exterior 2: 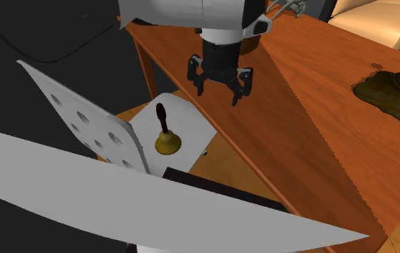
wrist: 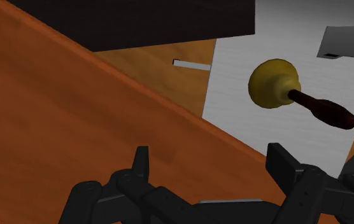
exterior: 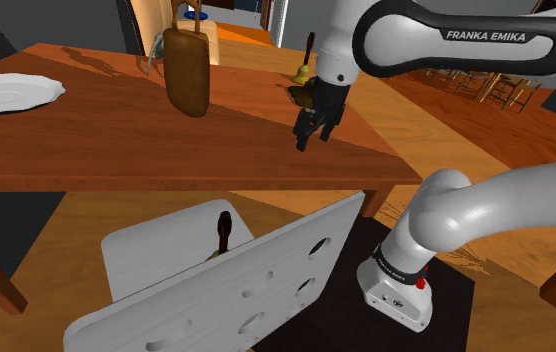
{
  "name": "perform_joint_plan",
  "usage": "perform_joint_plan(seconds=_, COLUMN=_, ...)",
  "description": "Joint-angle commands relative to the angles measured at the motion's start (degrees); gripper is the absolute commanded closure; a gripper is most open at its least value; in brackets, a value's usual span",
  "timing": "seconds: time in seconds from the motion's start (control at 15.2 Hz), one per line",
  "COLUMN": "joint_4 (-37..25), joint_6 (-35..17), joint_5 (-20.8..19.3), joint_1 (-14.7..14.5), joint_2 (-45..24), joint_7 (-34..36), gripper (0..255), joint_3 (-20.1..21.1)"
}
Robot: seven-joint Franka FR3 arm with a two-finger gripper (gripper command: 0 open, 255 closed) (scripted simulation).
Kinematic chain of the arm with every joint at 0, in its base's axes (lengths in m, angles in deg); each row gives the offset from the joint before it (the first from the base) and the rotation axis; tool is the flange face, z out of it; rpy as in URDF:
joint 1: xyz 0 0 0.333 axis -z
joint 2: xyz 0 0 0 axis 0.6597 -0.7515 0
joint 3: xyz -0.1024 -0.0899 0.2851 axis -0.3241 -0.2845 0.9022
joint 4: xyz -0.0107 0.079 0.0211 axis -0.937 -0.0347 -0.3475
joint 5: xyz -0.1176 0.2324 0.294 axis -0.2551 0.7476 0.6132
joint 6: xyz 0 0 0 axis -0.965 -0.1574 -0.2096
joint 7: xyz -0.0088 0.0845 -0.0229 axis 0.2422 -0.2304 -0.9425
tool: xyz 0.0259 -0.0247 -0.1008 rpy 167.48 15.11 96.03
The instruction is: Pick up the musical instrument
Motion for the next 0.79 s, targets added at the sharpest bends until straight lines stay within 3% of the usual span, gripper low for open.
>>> perform_joint_plan(seconds=0.0, joint_4=0.72, joint_6=-3.01, joint_5=1.7, joint_1=-0.66, joint_2=-1.54, joint_7=3.0, gripper=0, joint_3=2.48)
perform_joint_plan(seconds=0.4, joint_4=1.64, joint_6=-12.86, joint_5=5.7, joint_1=-2.09, joint_2=-8.32, joint_7=11.84, gripper=0, joint_3=10.42)
perform_joint_plan(seconds=0.73, joint_4=-0.09, joint_6=-21.27, joint_5=6.72, joint_1=-1.83, joint_2=-16.56, joint_7=19.73, gripper=0, joint_3=17.43)
